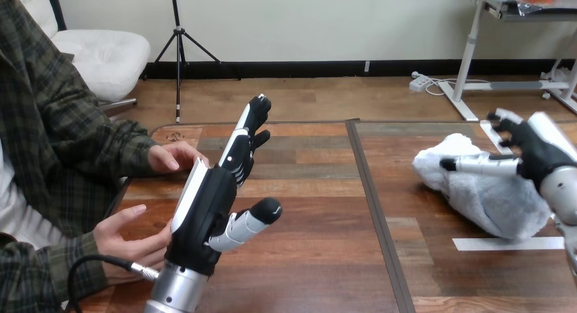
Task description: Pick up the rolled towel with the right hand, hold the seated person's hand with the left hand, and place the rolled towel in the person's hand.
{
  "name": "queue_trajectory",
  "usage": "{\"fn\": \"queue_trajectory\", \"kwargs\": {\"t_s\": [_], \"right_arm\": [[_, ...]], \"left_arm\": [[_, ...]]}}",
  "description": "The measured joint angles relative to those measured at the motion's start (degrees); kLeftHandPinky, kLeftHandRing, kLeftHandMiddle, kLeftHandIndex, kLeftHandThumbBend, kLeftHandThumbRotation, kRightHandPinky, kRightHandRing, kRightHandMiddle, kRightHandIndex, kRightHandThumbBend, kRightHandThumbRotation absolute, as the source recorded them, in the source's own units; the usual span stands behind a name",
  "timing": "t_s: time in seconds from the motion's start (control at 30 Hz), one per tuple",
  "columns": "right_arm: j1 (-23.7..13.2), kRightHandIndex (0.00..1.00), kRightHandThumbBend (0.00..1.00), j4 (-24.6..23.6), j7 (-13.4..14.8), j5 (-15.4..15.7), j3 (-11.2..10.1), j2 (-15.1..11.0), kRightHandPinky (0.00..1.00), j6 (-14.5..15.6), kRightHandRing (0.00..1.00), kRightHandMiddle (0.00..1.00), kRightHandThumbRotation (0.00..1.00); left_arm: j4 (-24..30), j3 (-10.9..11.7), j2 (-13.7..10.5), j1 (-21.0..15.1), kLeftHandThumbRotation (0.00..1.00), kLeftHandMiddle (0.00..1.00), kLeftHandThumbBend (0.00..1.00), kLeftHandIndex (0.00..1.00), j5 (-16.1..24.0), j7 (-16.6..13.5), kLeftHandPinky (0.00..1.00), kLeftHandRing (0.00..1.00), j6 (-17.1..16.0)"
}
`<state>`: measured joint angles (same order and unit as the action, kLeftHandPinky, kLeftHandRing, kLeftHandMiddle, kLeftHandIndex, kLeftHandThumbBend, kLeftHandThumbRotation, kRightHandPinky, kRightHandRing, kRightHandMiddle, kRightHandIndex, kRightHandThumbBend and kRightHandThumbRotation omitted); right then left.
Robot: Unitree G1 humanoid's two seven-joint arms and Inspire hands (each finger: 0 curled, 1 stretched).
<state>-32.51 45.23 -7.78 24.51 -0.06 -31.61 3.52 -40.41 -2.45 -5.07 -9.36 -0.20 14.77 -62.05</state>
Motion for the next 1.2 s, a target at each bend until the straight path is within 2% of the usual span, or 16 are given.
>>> {"fn": "queue_trajectory", "kwargs": {"t_s": [0.3, 0.37, 0.4, 0.43, 0.57, 0.67, 0.8, 0.9, 0.97, 1.1, 1.2], "right_arm": [[-4.47, 0.94, 1.00, 9.08, -0.04, 2.12, 3.23, -0.03, 0.71, -0.43, 0.86, 0.91, 0.43], [-5.57, 0.94, 1.00, 10.59, 0.01, 2.59, 3.86, -0.10, 0.63, -0.53, 0.78, 0.82, 0.43], [-6.23, 0.94, 1.00, 11.42, 0.02, 2.79, 4.16, -0.12, 0.63, -0.56, 0.78, 0.82, 0.43], [-6.90, 0.94, 1.00, 12.19, 0.02, 2.96, 4.48, -0.16, 0.52, -0.55, 0.65, 0.71, 0.43], [-9.89, 0.94, 1.00, 15.71, 0.02, 3.56, 5.79, -0.20, 0.37, -0.29, 0.49, 0.57, 0.43], [-12.12, 0.94, 1.00, 18.33, -0.05, 4.04, 6.97, -0.20, 0.30, 0.25, 0.41, 0.51, 0.44], [-14.93, 0.94, 1.00, 21.64, -0.23, 4.97, 8.68, -0.20, 0.26, 0.91, 0.38, 0.48, 0.45], [-16.68, 0.95, 1.00, 23.75, -0.41, 5.18, 9.55, -0.20, 0.30, 1.43, 0.47, 0.57, 0.46], [-17.76, 0.95, 1.00, 24.95, -0.60, 5.20, 10.12, -0.20, 0.39, 1.74, 0.59, 0.67, 0.46], [-19.14, 0.95, 1.00, 26.50, -1.07, 5.22, 11.02, -0.20, 0.44, 2.03, 0.65, 0.72, 0.46], [-19.99, 0.95, 1.00, 27.57, -1.63, 5.41, 11.83, -0.18, 0.52, 2.13, 0.72, 0.79, 0.47]], "left_arm": [[2.01, -0.78, 0.47, 1.22, 0.84, 1.00, 1.00, 1.00, -1.83, 0.73, 0.95, 0.99, 0.89], [2.46, -0.97, 0.50, 1.49, 0.84, 1.00, 1.00, 1.00, -1.95, 0.87, 0.95, 0.99, 1.03], [2.67, -1.03, 0.52, 1.65, 0.84, 1.00, 1.00, 1.00, -2.02, 0.97, 0.95, 0.99, 1.08], [2.86, -1.10, 0.54, 1.75, 0.83, 1.00, 1.00, 1.00, -2.09, 1.09, 0.95, 0.99, 1.14], [3.74, -1.28, 0.75, 2.25, 0.83, 1.00, 1.00, 1.00, -2.70, 1.62, 0.95, 0.99, 1.41], [4.61, -1.39, 0.95, 2.63, 0.82, 1.00, 1.00, 1.00, -3.30, 1.84, 0.95, 0.99, 1.62], [5.93, -1.47, 1.12, 2.91, 0.82, 1.00, 1.00, 1.00, -3.96, 2.03, 0.95, 0.99, 1.89], [7.06, -1.49, 1.18, 2.99, 0.81, 1.00, 1.00, 1.00, -4.05, 2.14, 0.96, 0.99, 1.93], [7.76, -1.49, 1.20, 3.00, 0.81, 1.00, 1.00, 1.00, -4.14, 2.23, 0.96, 0.99, 1.92], [8.92, -1.51, 1.33, 3.06, 0.81, 1.00, 1.00, 1.00, -4.49, 2.43, 0.96, 0.99, 1.93], [9.53, -1.52, 1.42, 3.12, 0.80, 1.00, 1.00, 1.00, -4.93, 2.67, 0.97, 0.99, 1.92]]}}
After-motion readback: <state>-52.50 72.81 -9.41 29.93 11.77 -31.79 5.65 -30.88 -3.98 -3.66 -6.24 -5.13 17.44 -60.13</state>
